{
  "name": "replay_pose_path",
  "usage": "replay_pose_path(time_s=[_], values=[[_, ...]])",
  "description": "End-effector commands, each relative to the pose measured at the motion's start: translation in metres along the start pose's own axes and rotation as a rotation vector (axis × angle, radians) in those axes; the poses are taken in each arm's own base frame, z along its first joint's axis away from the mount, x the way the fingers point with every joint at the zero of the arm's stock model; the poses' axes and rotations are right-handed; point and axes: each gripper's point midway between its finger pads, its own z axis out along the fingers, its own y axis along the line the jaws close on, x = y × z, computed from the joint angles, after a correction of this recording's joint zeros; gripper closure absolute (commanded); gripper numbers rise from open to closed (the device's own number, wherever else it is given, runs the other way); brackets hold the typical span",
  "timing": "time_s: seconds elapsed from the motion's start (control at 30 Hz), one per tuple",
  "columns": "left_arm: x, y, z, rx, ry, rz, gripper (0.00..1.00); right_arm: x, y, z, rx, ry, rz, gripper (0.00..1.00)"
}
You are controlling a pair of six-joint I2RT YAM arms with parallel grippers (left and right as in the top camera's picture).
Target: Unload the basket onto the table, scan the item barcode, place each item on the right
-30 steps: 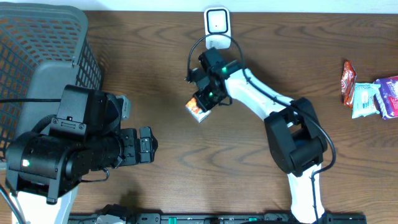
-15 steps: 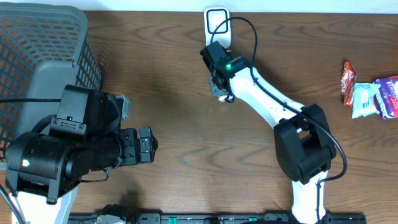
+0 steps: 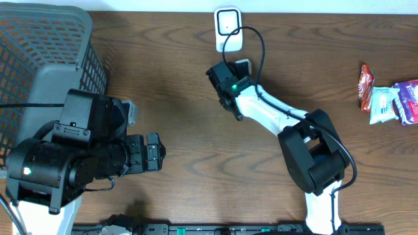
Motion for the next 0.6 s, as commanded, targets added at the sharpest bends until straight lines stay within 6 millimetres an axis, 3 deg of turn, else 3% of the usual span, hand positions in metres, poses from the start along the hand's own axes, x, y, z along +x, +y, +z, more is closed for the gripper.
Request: replay_pose_path(time_s=[0.0,0.27,0.43,0.5,0.53,0.57], values=[[0.003,0.002,-0.002,-0.011,0.007,-0.004,0.03,-0.005,0.016,-0.01,-0.045,-0.038,-0.025,0.99],[0.003,0.002,-0.002,-0.011,0.007,-0.004,0.02,-0.011,0.048,-0.023,-0.159,-0.076,-0.026,0.93],[0.003,0.002,-0.002,-0.011,0.008,-0.004,0.02,-0.012,0.048,-0.024,-0.152,-0.082,-0.021,0.94],[0.003,0.002,-0.002,-0.011,0.007,-0.004,0.02,-0.012,0.042,-0.023,-0.118,-0.087,-0.025,0.86],[0.003,0.002,-0.002,-0.011,0.007,-0.004,0.02,-0.011,0.038,-0.023,-0.099,-0.083,-0.032,0.75],[0.003,0.002,-0.002,-0.011,0.007,-0.004,0.02,-0.01,0.036,-0.022,-0.087,-0.081,-0.037,0.7]])
